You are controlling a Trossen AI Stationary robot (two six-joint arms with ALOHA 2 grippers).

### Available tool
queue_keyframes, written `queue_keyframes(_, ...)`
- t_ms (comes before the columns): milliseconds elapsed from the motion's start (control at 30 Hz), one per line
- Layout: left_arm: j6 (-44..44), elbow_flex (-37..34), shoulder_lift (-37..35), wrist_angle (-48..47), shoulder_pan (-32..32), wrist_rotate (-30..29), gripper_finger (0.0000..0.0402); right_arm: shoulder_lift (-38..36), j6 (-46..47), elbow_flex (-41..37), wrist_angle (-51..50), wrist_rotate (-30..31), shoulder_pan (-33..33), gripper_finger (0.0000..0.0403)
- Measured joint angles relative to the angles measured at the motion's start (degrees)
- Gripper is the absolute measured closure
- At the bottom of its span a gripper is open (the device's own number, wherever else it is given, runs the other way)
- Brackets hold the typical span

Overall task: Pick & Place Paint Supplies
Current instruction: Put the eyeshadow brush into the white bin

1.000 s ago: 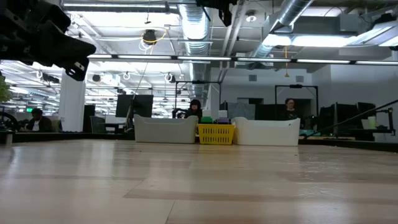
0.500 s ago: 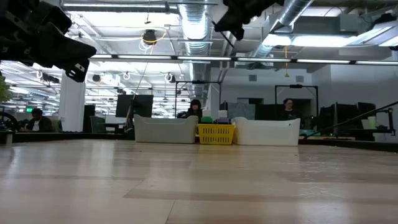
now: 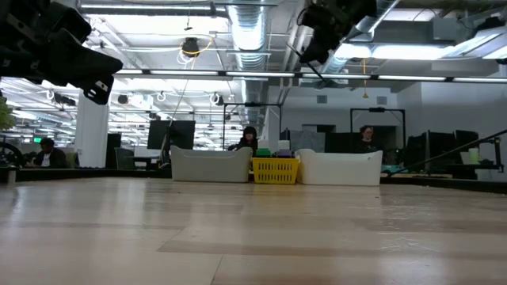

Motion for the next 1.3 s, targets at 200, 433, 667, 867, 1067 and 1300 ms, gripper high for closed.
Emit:
queue_keyframes(200, 0.0, 0.0, 0.0, 0.01, 0.0, 0.0, 0.0402, 0.0, -4.73, -2.74, -0.01, 0.03, -3.93, 0.039)
queue_keyframes(433, 0.0, 0.0, 0.0, 0.0, 0.0, 0.0, 0.0402, 0.07, -5.57, -10.13, 3.34, 0.13, -7.27, 0.039)
queue_keyframes(667, 0.0, 0.0, 0.0, -0.02, 0.0, 0.0, 0.0402, 0.07, -5.59, -19.61, 9.28, 0.91, -8.33, 0.039)
queue_keyframes(867, 0.0, 0.0, 0.0, -0.02, 0.0, 0.0, 0.0402, 0.07, -6.93, -26.77, 14.94, 6.89, -8.51, 0.0391)
queue_keyframes(1067, 0.0, 0.0, 0.0, -0.02, 0.0, 0.01, 0.0402, 0.07, -6.58, -31.65, 24.22, 10.85, -8.88, 0.0395)
queue_keyframes(1300, 0.0, 0.0, -0.01, -0.02, 0.0, 0.01, 0.0402, 1.24, -6.49, -33.42, 28.0, 15.18, -8.9, 0.0396)
